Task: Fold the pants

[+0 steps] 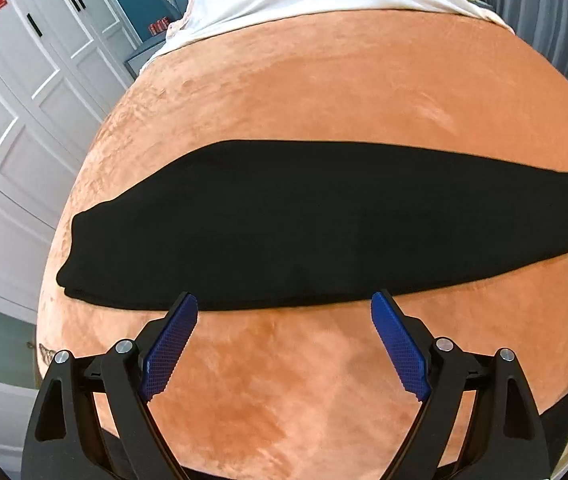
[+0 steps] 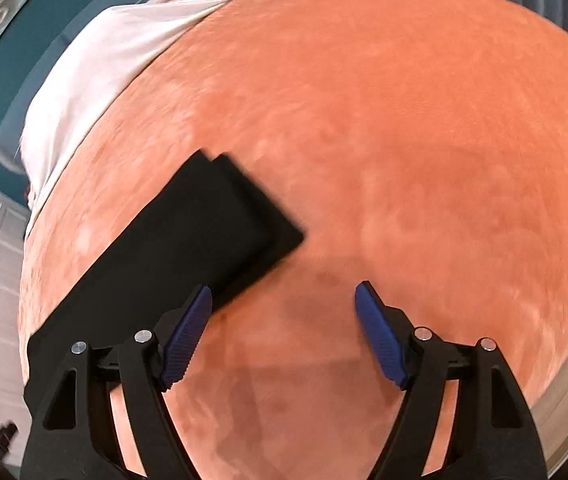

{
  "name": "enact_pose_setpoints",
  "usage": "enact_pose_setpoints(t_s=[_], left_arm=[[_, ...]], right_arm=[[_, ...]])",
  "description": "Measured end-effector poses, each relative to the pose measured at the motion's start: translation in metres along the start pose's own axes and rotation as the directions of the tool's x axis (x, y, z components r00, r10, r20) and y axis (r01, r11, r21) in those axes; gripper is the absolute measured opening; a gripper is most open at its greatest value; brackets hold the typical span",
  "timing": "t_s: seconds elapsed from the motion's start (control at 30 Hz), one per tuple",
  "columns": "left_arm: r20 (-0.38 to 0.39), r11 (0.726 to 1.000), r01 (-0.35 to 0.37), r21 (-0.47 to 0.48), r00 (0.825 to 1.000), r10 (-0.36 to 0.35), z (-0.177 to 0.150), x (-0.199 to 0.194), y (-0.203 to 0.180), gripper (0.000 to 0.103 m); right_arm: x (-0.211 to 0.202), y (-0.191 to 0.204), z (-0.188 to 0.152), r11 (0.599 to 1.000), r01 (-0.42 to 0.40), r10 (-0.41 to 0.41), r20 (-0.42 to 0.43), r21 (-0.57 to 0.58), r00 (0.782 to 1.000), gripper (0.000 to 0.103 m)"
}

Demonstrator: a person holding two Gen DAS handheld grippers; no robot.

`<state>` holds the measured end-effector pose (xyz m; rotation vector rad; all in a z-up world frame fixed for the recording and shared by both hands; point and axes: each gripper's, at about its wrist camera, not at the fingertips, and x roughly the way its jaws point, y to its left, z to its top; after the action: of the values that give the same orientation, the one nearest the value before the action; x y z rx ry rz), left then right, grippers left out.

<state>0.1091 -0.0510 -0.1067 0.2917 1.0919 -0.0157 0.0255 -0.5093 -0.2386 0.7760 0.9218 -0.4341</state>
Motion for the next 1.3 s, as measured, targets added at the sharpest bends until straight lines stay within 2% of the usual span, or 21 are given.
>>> enact_pose_setpoints(t_s=[0.07, 0.17, 0.33, 0.37, 0.4, 0.43, 0.47, 0.5, 0.57, 0.67, 0.8, 0.97, 1.17, 1.3], left_arm=[[-0.001, 1.000, -0.018, 0.018, 1.000, 0.018, -0.002, -0.001, -0.008, 0.086], [0.008, 0.999, -0.023, 0.038, 1.000, 0.022, -0.002, -0.006, -0.019, 0.086], [0.025, 0.998, -0.023, 0.060, 0.999, 0.022, 0.001, -0.011, -0.030, 0.086], [0.028, 0.998, -0.024, 0.061, 0.999, 0.022, 0.001, -0.011, -0.030, 0.086], [0.031, 0.998, -0.020, 0.064, 0.999, 0.018, 0.001, -0.012, -0.031, 0.086], [0.031, 0.998, -0.018, 0.066, 0.999, 0.016, 0.001, -0.012, -0.031, 0.086], [0.030, 0.998, -0.019, 0.067, 0.999, 0.017, 0.000, -0.012, -0.031, 0.086], [0.029, 0.998, -0.014, 0.066, 0.999, 0.012, 0.000, -0.012, -0.031, 0.086], [0.030, 0.998, -0.009, 0.065, 1.000, 0.007, -0.001, -0.013, -0.029, 0.086], [0.033, 0.998, -0.008, 0.065, 0.999, 0.005, -0.002, -0.014, -0.027, 0.086], [0.044, 0.998, -0.006, 0.059, 0.999, 0.003, -0.003, -0.018, -0.021, 0.086], [0.060, 0.999, 0.002, 0.042, 0.998, -0.005, -0.006, -0.023, -0.009, 0.086], [0.064, 1.000, 0.027, 0.002, 0.998, -0.027, -0.010, -0.025, 0.011, 0.086], [0.072, 0.998, 0.046, -0.041, 0.996, -0.043, -0.015, -0.026, 0.033, 0.086]], right_arm=[[0.006, -0.002, 0.015, 1.000, 0.002, -0.002, -0.006, -0.010, 1.000, 0.072], [0.015, 0.002, 0.019, 1.000, 0.015, -0.015, -0.005, -0.026, 1.000, 0.080], [0.030, 0.013, 0.026, 0.996, 0.046, -0.046, -0.001, -0.072, 0.999, 0.080], [0.033, 0.016, 0.027, 0.996, 0.043, -0.043, -0.001, -0.081, 0.999, 0.076], [0.033, 0.016, 0.027, 0.995, 0.041, -0.042, -0.001, -0.087, 0.999, 0.066], [0.034, 0.018, 0.027, 0.995, 0.031, -0.032, -0.007, -0.093, 0.999, 0.061], [0.034, 0.018, 0.027, 0.996, 0.013, -0.014, -0.015, -0.093, 1.000, 0.051], [0.034, 0.018, 0.026, 0.996, 0.004, -0.006, -0.020, -0.092, 1.000, 0.045], [0.034, 0.020, 0.025, 0.995, -0.017, 0.013, -0.039, -0.094, 0.999, 0.028], [0.039, 0.025, 0.025, 0.996, -0.046, 0.042, -0.058, -0.076, 0.997, 0.022], [0.034, 0.032, 0.022, 0.996, -0.053, 0.050, -0.052, -0.067, 0.997, 0.020], [0.017, 0.053, 0.018, 0.992, -0.104, 0.101, -0.038, -0.067, 0.994, 0.019], [-0.004, 0.119, 0.008, 0.970, -0.179, 0.176, -0.038, -0.165, 0.984, 0.019], [-0.012, 0.183, -0.010, 0.934, -0.235, 0.224, -0.071, -0.267, 0.972, 0.019]])
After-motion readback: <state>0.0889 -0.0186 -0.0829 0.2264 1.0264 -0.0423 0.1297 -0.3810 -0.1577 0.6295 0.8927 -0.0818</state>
